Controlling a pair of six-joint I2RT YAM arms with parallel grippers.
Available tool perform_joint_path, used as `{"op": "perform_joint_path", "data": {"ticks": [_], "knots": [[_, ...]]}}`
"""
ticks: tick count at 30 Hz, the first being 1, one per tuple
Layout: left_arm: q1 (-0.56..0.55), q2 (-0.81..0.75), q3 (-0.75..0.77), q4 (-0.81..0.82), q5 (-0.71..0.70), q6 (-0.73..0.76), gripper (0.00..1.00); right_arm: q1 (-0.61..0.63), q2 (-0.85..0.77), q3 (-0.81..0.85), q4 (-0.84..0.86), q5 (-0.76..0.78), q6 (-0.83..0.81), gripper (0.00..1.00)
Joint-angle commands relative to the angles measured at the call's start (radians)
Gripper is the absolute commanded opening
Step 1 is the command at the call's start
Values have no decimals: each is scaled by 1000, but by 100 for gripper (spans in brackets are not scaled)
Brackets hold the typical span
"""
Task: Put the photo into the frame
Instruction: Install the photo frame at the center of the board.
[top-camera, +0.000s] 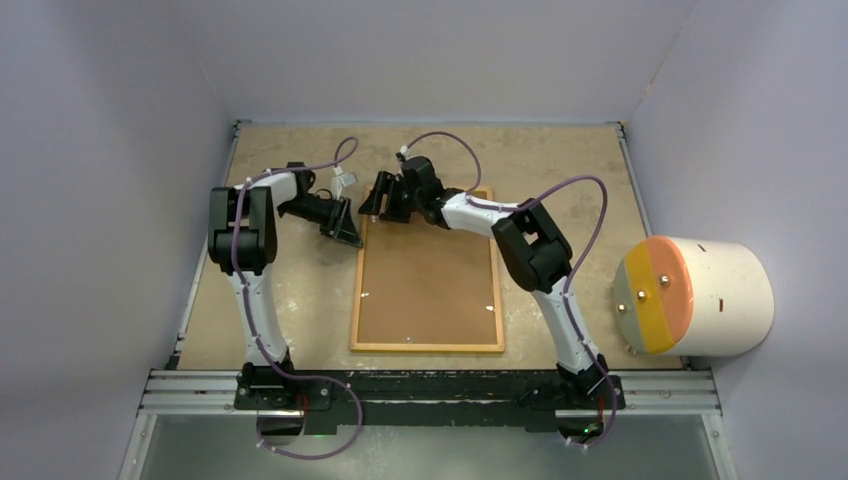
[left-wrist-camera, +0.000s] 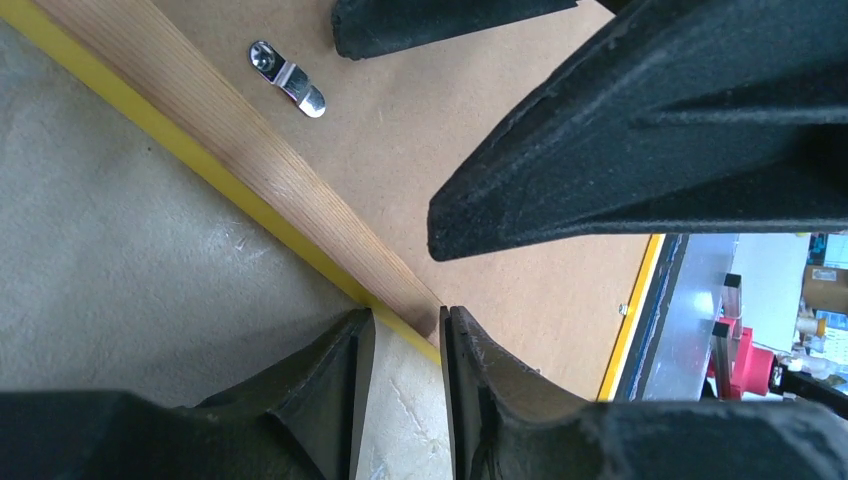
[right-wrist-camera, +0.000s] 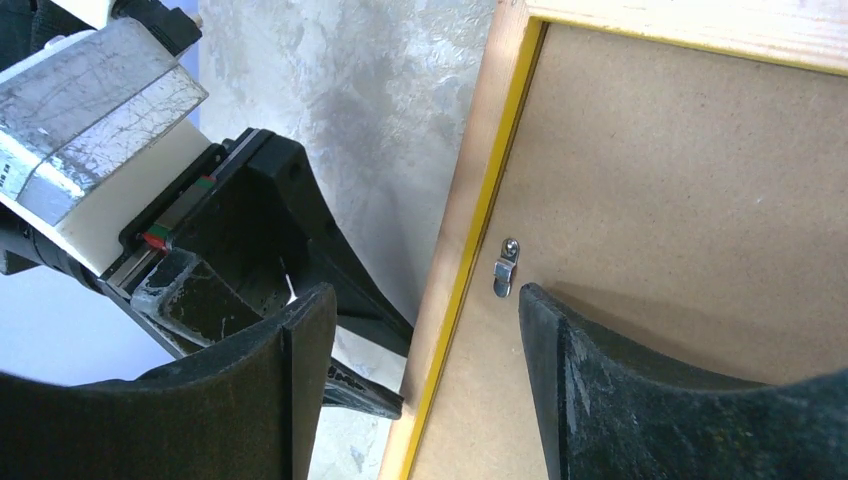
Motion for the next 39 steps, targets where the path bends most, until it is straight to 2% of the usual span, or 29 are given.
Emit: {"op": "perform_joint_path", "data": {"ticks": [1,18,33,35,39], "knots": [[-4,34,-13,50,-37,12,34,-5,21,43,-16,-14,-18,69],[-6,33,-28,63,-67,14,31,-7,82,69,53,-101,41,64],[-9,16,-34,60,-80,24,30,-8,113,103,31,-124,66,63],[-9,21,-33,46,-70,34,30,-8,113,114,24,-134,56,64],[-9,2,-22,-11,-71,88,33,-33,51,94,16,-155,38,72]]}}
